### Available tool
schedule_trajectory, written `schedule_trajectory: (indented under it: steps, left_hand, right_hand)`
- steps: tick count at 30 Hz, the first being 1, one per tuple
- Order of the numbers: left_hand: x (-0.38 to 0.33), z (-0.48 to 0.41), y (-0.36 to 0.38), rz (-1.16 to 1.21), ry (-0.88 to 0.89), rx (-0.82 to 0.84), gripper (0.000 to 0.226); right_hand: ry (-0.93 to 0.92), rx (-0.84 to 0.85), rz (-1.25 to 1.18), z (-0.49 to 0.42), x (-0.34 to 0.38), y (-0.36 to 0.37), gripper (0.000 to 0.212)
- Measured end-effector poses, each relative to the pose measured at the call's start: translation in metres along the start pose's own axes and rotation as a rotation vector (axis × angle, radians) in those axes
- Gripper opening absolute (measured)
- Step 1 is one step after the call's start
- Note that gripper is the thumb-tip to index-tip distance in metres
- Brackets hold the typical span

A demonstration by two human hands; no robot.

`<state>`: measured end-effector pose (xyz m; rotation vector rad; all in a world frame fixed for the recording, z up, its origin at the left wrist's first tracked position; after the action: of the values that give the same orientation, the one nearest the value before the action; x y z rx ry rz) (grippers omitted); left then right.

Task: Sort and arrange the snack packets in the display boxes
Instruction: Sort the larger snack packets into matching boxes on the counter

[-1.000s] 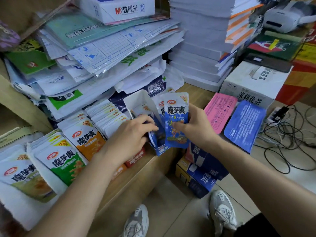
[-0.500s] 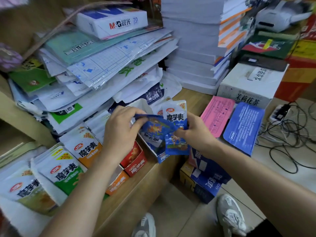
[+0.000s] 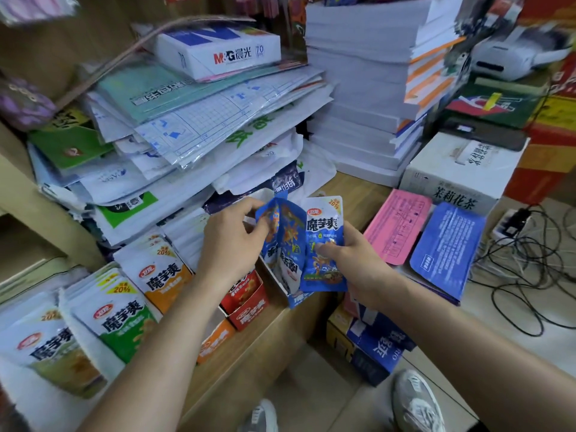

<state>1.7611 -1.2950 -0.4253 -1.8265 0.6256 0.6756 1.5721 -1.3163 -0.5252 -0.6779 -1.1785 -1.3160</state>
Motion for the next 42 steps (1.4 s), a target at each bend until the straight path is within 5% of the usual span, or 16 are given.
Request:
schedule_trajectory:
  steps: [4,9,16,21,28,35,42]
  left_hand:
    - [-0.003,0.003,0.014,0.068,0.047,0.286,0.053]
    - [-0.013,0.008,0.028,-0.067,0.126,0.413,0.083]
    - [-0.015,0.005,0.027,-0.157,0.198,0.309,0.027]
    - [-0.019,0.005,0.016,-0.082,0.180,0.206,0.015]
    - [-0.015,0.000,-0.024,-0.153,0.070,-0.089,0.014]
    - [-0.010,-0.001,-0.033,-0.322,-0.032,-0.024,0.014]
    - [-0.009,0.006,-0.071,-0.034,-0.112,-0.400,0.013]
  right_hand:
    - [-0.027,0.001,0.029,0.001,0.004,0.000,0.035]
    - [-0.045,0.064,0.014,0.006,0.006,0.005,0.037]
    - [-0.091,0.023,0.109,0.009,0.012,-0.002,0.031]
    - [-0.110,-0.044,0.138,0.010,0.017,-0.010,0.031]
    - [-0.052,-0.138,0.030,0.010,0.015,-0.024,0.031]
    - [-0.048,-0.134,0.092,0.011,0.015,-0.020,0.031]
    - [0.060,-0.162,-0.084,0.013,0.011,-0.022,0.028]
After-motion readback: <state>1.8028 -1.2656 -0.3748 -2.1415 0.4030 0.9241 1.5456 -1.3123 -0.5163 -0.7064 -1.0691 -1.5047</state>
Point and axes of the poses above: each hand's wrist, its own z-axis away from the middle knuckle, its own y-axis out of the palm, x = y × z, the point moved 8 cm from there along -z, towards the middle knuckle, and after that the axes turned 1 degree about x, right-handed, at the moved point
